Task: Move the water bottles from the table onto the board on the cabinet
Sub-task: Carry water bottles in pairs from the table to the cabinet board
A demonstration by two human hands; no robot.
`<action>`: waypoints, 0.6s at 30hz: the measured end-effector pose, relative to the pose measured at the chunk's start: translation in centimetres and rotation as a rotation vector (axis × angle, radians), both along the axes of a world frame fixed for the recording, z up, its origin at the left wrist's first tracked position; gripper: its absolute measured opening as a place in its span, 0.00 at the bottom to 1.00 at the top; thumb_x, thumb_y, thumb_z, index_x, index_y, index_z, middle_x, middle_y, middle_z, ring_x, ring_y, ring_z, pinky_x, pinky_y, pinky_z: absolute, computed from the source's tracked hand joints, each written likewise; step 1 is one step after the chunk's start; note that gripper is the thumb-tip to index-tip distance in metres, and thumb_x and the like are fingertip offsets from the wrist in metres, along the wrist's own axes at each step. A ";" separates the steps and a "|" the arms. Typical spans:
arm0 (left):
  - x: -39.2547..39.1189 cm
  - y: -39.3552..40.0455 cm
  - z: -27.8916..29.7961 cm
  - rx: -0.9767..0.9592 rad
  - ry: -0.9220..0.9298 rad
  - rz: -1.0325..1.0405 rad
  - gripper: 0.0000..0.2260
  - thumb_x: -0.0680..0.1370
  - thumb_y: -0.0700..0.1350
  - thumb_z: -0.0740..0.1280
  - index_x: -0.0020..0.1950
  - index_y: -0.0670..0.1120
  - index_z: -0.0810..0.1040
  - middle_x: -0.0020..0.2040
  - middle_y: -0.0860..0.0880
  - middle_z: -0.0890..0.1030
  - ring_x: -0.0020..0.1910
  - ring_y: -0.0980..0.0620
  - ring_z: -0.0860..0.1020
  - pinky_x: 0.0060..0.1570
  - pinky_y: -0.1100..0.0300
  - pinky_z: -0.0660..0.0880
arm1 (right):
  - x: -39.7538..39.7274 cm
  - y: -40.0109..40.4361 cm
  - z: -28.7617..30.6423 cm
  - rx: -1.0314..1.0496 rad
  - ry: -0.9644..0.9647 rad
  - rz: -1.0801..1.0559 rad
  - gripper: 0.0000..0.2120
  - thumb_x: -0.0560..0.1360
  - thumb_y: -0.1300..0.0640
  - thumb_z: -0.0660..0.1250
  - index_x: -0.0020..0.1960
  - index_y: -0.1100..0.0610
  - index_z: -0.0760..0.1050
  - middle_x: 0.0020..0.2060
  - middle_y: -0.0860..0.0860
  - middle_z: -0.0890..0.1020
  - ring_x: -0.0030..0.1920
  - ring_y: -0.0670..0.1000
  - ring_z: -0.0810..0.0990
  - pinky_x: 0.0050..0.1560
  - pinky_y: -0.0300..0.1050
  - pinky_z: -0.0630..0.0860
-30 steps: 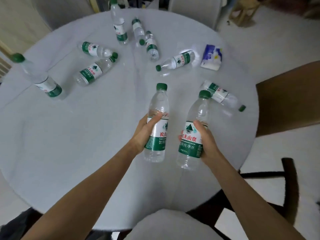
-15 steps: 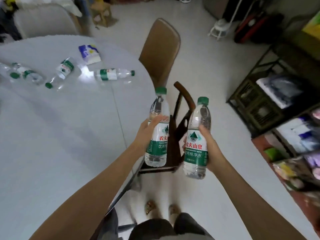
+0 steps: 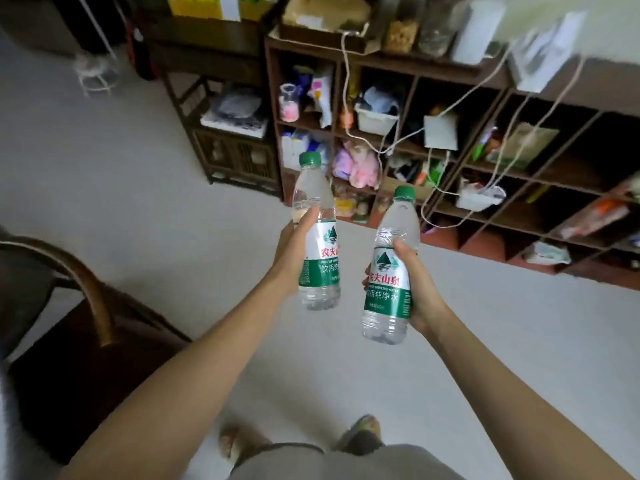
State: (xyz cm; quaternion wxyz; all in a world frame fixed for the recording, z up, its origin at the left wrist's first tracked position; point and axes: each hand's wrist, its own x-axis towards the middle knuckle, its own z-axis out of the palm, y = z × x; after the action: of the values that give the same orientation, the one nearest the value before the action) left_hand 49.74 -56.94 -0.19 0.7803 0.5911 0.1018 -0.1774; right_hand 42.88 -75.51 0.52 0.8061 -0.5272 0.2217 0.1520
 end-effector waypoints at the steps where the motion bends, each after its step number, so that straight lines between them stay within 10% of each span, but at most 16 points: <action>1: 0.1 -4.2 -0.1 -0.029 0.023 -0.051 0.24 0.66 0.64 0.69 0.49 0.44 0.79 0.38 0.44 0.82 0.35 0.46 0.80 0.42 0.55 0.76 | -0.9 -3.4 0.1 -0.003 -0.001 -0.057 0.22 0.66 0.42 0.68 0.49 0.59 0.75 0.37 0.58 0.81 0.35 0.56 0.80 0.43 0.50 0.78; 12: 0.2 -40.1 0.0 -0.090 0.045 -0.697 0.19 0.76 0.59 0.65 0.50 0.43 0.78 0.37 0.44 0.80 0.32 0.48 0.79 0.36 0.59 0.77 | -9.2 -31.8 0.1 -0.058 -0.010 -0.640 0.25 0.65 0.40 0.68 0.52 0.59 0.74 0.38 0.57 0.82 0.36 0.55 0.81 0.41 0.47 0.81; 18: 2.1 -57.2 0.6 -0.130 -0.001 -0.931 0.29 0.65 0.63 0.71 0.55 0.42 0.77 0.39 0.43 0.80 0.34 0.47 0.79 0.36 0.58 0.76 | -8.1 -45.2 0.5 -0.214 -0.012 -0.865 0.21 0.70 0.42 0.67 0.52 0.58 0.74 0.40 0.57 0.82 0.37 0.54 0.82 0.43 0.49 0.81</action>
State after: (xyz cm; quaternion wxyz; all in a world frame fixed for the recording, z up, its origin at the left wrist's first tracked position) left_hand 51.88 -114.18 0.43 0.6533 0.5238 -0.1857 -0.5141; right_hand 34.78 -120.68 0.99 0.7375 -0.4673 0.4319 -0.2261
